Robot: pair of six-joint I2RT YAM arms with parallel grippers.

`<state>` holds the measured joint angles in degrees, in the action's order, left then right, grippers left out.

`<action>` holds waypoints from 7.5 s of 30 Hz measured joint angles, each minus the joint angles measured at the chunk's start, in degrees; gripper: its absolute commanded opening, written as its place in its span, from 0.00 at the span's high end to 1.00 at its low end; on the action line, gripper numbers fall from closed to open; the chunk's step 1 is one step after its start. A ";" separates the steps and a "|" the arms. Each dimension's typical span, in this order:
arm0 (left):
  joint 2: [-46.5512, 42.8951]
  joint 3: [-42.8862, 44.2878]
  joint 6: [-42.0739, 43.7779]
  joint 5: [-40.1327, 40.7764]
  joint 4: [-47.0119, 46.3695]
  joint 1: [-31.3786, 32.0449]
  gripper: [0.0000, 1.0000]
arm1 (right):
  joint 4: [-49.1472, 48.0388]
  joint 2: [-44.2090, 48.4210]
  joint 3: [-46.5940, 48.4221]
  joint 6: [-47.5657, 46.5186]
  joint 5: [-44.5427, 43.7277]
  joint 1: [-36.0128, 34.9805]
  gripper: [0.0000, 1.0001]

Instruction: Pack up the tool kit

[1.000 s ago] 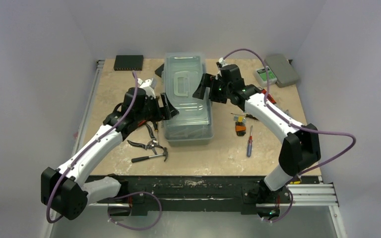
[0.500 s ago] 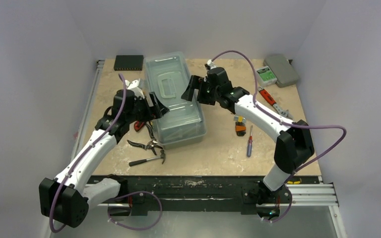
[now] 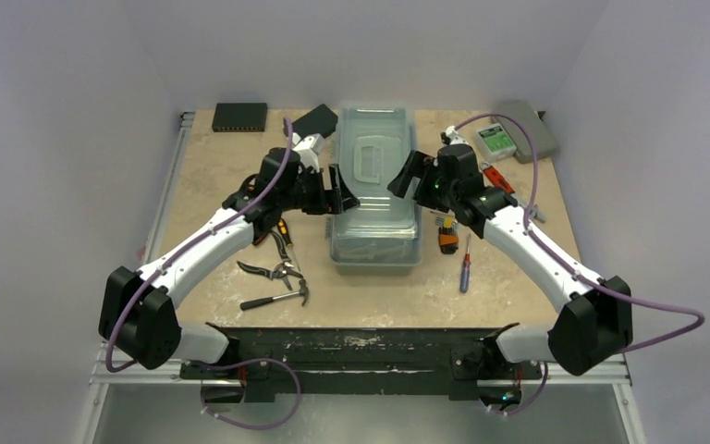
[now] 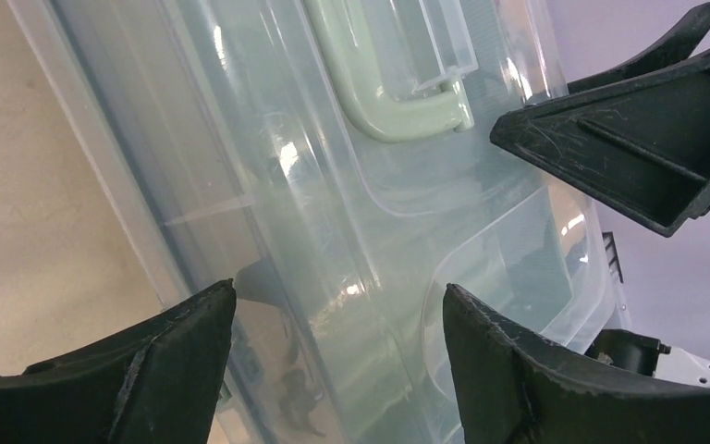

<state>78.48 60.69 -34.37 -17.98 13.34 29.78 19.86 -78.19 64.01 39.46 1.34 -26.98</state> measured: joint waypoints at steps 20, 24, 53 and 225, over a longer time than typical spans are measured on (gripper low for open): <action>-2.34 1.09 -0.11 -2.54 7.67 -2.73 0.10 | 1.79 6.25 -4.72 1.95 -0.55 -2.23 0.01; -3.06 3.15 0.66 -0.98 11.45 -4.68 0.06 | 5.46 5.53 -2.49 -0.37 4.70 0.85 0.01; 15.30 20.98 1.01 3.17 13.27 -5.35 0.13 | -27.43 9.73 -22.64 4.09 30.58 16.76 0.02; 17.62 30.84 11.45 5.97 27.74 -4.74 0.00 | -40.72 0.13 -33.48 2.40 36.09 20.39 0.01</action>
<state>96.09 91.53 -22.92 -12.01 41.08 25.04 -20.86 -78.06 30.52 41.87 37.43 -6.59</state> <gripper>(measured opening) 0.998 0.987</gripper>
